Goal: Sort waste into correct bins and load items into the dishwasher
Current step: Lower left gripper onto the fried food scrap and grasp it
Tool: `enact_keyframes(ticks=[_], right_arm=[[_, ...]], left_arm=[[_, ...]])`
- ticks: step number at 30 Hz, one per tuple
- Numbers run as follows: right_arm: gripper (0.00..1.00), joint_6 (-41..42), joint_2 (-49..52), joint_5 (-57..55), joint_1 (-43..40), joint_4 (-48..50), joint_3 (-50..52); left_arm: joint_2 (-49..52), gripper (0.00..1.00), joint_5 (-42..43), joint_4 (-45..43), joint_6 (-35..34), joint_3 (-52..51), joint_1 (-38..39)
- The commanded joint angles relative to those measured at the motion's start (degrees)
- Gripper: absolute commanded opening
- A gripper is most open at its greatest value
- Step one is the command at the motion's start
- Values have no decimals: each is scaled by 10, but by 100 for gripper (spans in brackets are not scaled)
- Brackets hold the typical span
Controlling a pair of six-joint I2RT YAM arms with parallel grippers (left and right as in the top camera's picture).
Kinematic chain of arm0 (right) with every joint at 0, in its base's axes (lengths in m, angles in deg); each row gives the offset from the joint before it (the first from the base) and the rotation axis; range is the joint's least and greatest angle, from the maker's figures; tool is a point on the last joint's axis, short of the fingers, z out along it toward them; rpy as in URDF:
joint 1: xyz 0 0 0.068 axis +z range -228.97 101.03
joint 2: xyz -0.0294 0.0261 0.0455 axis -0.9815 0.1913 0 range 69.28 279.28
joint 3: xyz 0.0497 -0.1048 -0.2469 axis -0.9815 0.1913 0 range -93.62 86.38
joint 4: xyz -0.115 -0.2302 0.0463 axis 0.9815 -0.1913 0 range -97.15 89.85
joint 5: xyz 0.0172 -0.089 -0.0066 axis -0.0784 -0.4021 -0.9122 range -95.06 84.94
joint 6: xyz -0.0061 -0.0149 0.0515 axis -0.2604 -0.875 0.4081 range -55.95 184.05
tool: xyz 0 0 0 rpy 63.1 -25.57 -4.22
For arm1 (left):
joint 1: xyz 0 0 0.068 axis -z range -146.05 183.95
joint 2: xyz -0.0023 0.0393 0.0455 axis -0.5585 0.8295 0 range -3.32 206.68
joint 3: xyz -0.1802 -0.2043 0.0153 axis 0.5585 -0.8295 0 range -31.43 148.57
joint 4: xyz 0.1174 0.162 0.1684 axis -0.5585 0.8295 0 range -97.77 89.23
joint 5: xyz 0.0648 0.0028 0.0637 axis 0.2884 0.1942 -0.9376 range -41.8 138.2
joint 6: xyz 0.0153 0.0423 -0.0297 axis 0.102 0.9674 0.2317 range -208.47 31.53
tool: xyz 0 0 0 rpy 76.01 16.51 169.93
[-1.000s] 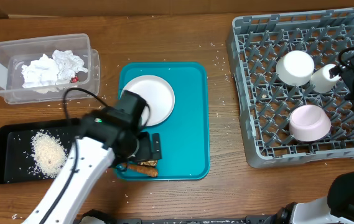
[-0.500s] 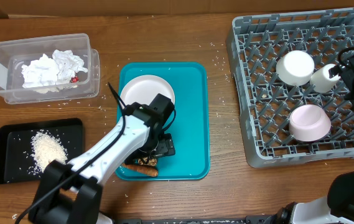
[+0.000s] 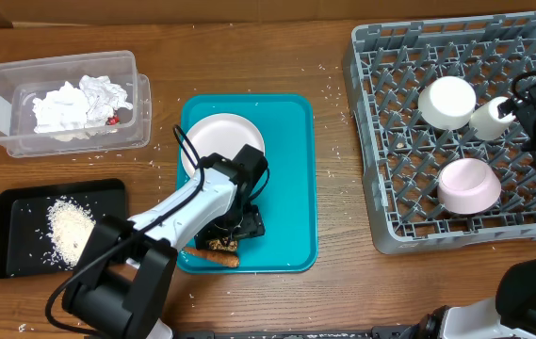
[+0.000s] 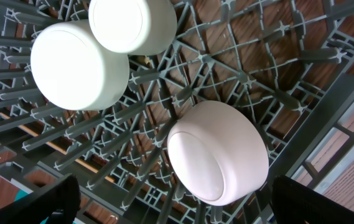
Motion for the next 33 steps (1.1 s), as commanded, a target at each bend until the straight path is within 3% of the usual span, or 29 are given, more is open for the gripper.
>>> enact_keyframes(ticks=[1, 16, 25, 33], right_arm=[[100, 4, 1, -3, 0, 2, -14], [100, 4, 1, -3, 0, 2, -14], [100, 4, 1, -3, 0, 2, -14], [100, 4, 1, -3, 0, 2, -14]], left_arm=[[6, 83, 0, -7, -34, -3, 4], [6, 54, 22, -68, -43, -19, 4], [6, 51, 23, -31, -23, 12, 3], [6, 61, 42, 38, 60, 57, 3]])
